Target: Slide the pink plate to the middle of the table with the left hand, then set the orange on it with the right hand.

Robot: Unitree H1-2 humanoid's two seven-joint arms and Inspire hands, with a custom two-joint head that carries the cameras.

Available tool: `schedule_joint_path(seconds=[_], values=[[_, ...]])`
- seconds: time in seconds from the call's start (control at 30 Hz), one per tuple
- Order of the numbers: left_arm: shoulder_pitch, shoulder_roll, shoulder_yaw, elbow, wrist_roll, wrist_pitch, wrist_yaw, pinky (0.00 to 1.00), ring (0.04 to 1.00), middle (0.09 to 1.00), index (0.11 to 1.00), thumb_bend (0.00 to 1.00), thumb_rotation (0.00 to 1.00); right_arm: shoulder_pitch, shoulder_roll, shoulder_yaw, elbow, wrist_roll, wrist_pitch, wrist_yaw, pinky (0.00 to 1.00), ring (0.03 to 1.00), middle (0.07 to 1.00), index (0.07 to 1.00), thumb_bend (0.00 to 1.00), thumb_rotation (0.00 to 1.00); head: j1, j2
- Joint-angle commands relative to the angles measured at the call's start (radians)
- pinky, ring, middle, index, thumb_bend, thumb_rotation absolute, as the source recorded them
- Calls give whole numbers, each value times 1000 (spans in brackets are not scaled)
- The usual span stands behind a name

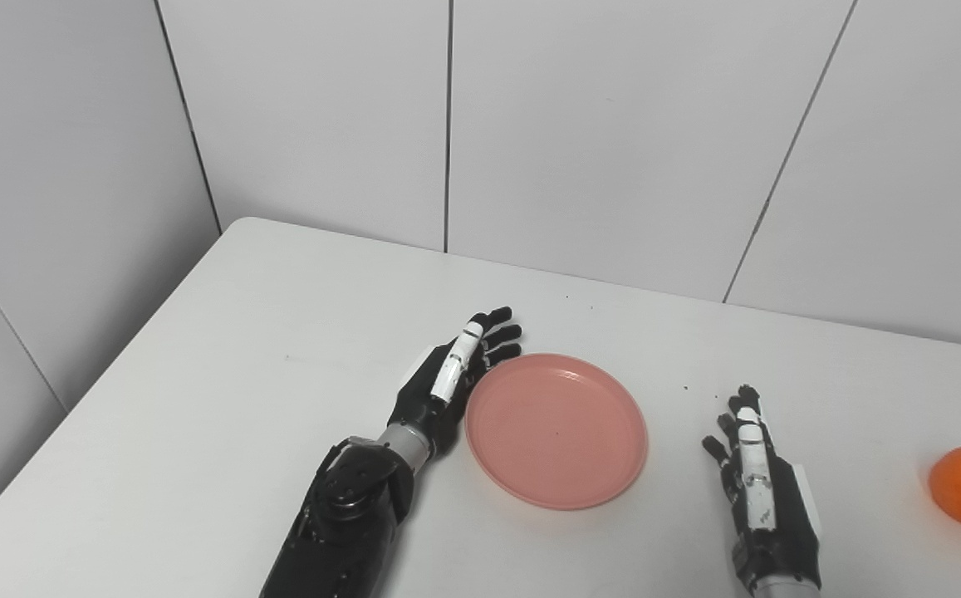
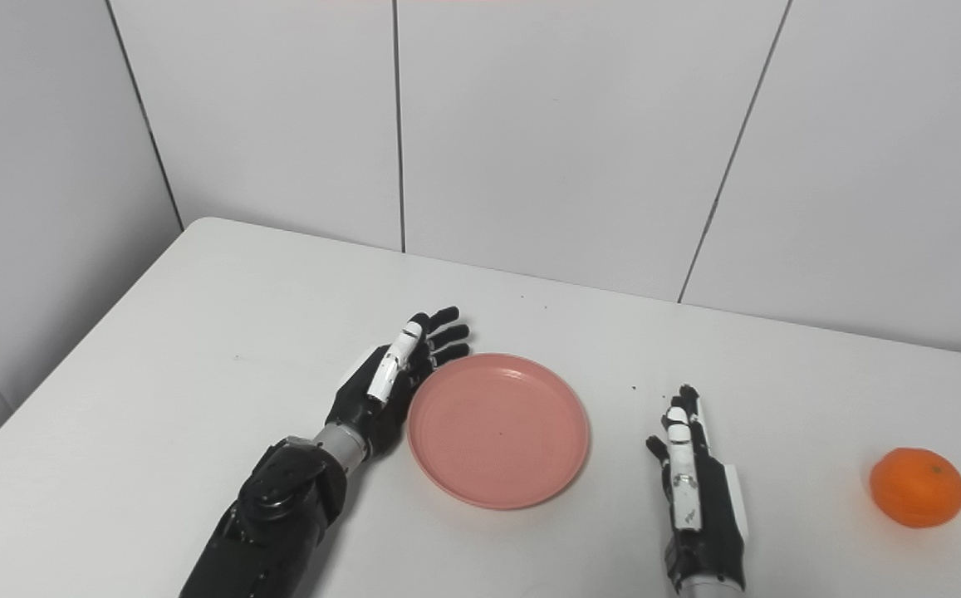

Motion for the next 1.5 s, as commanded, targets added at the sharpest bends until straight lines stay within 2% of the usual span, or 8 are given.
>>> schedule_joint_path(seconds=[0.0, 0.43, 0.6, 0.8, 0.97, 1.23, 1.27, 1.47], values=[[16, -10, -10, 4, 6, 23, -17, 890, 897, 899, 881, 356, 1000, -22, 12, 5, -16, -5, 14, -5, 1000, 979, 1000, 1000, 221, 1000, -1, 1], [25, -15, 5, 11, 14, 3, -10, 903, 906, 911, 894, 366, 1000, -27, 1, -1, -22, -3, 27, -1, 1000, 987, 1000, 1000, 241, 1000, -35, 11], [34, -13, 13, 8, 18, 5, -3, 897, 904, 906, 890, 370, 1000, -24, -6, 10, -38, -18, 9, 2, 1000, 984, 1000, 1000, 225, 1000, -93, 2], [51, -5, 20, -5, 25, -21, -11, 896, 907, 910, 898, 381, 1000, -22, -13, 31, -127, -35, 57, 9, 960, 958, 972, 975, 236, 1000, -167, -8], [69, -10, 31, -16, 21, -37, -11, 897, 905, 907, 895, 383, 1000, -27, -27, 47, -182, -73, 72, 11, 946, 942, 955, 957, 238, 1000, -238, -37], [74, -10, 58, 8, -4, -58, -35, 919, 916, 915, 902, 356, 1000, -55, -99, 65, -231, -146, 87, 37, 868, 878, 887, 879, 289, 1000, -301, -66], [74, -8, 60, 11, -3, -56, -35, 919, 916, 914, 902, 356, 1000, -61, -108, 59, -241, -152, 95, 39, 868, 875, 884, 875, 295, 1000, -333, -78], [68, 5, 72, 55, -9, -86, -57, 929, 921, 922, 911, 361, 1000, -91, -140, 21, -285, -192, 112, 26, 871, 860, 867, 854, 314, 1000, -402, -109]])
